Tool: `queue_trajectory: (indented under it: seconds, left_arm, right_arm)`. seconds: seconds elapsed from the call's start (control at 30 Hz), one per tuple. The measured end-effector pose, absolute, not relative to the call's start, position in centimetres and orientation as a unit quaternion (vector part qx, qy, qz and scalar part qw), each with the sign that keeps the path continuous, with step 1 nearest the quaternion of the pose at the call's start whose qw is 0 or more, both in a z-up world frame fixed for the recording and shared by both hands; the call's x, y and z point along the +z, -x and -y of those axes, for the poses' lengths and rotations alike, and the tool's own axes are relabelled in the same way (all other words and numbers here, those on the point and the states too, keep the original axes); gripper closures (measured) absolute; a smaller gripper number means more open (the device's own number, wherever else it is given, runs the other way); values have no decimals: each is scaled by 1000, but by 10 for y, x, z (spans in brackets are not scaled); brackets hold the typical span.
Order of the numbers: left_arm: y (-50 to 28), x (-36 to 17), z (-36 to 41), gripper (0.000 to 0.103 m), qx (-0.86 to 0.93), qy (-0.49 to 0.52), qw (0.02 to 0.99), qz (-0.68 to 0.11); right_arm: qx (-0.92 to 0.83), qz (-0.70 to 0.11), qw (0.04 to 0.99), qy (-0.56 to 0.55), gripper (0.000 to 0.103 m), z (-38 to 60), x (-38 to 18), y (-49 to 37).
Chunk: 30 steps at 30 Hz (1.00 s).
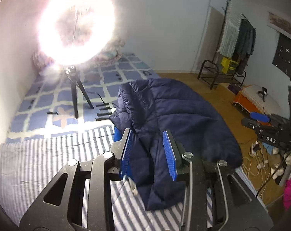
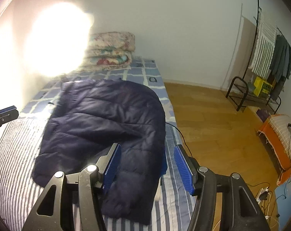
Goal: Fold large clothes
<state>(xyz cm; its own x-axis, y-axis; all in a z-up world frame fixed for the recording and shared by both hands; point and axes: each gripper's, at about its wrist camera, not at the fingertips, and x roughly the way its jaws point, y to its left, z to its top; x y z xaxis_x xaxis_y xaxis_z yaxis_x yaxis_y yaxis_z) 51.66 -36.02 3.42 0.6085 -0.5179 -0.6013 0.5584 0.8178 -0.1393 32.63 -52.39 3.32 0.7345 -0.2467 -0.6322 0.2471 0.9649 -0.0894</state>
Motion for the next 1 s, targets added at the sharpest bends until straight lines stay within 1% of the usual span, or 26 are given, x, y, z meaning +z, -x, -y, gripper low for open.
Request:
queue_trajectory:
  seconds: [0.23, 0.4, 0.63, 0.7, 0.83, 0.87, 0.9, 0.97, 1.0]
  left_arm:
    - [-435, 81, 320, 68, -308, -33, 906, -289]
    - [-378, 101, 291, 68, -317, -36, 907, -274]
    - [-307, 105, 258, 68, -322, -53, 911, -252]
    - [-287, 102, 246, 68, -324, -51, 910, -253]
    - [-257, 93, 233, 68, -322, -60, 912, -246]
    - [-249, 90, 229, 64, -322, -64, 913, -243]
    - [-244, 88, 228, 54, -322, -66, 913, -241]
    - [-233, 84, 221, 47, -321, -66, 914, -240]
    - [-229, 82, 219, 47, -321, -67, 914, -239]
  right_arm:
    - [-129, -313, 941, 2, 44, 476, 70, -258]
    - [-140, -300, 944, 15, 44, 439, 89, -210]
    - [-139, -280, 950, 1, 43, 389, 93, -143]
    - [-132, -278, 951, -11, 43, 377, 87, -125]
    - [-146, -272, 951, -1, 42, 356, 70, -100]
    - [-146, -271, 951, -2, 42, 354, 67, -96]
    - [-144, -271, 952, -7, 41, 351, 61, -92]
    - [-146, -270, 952, -16, 40, 346, 53, -85]
    - [-148, -268, 952, -16, 39, 345, 51, -83]
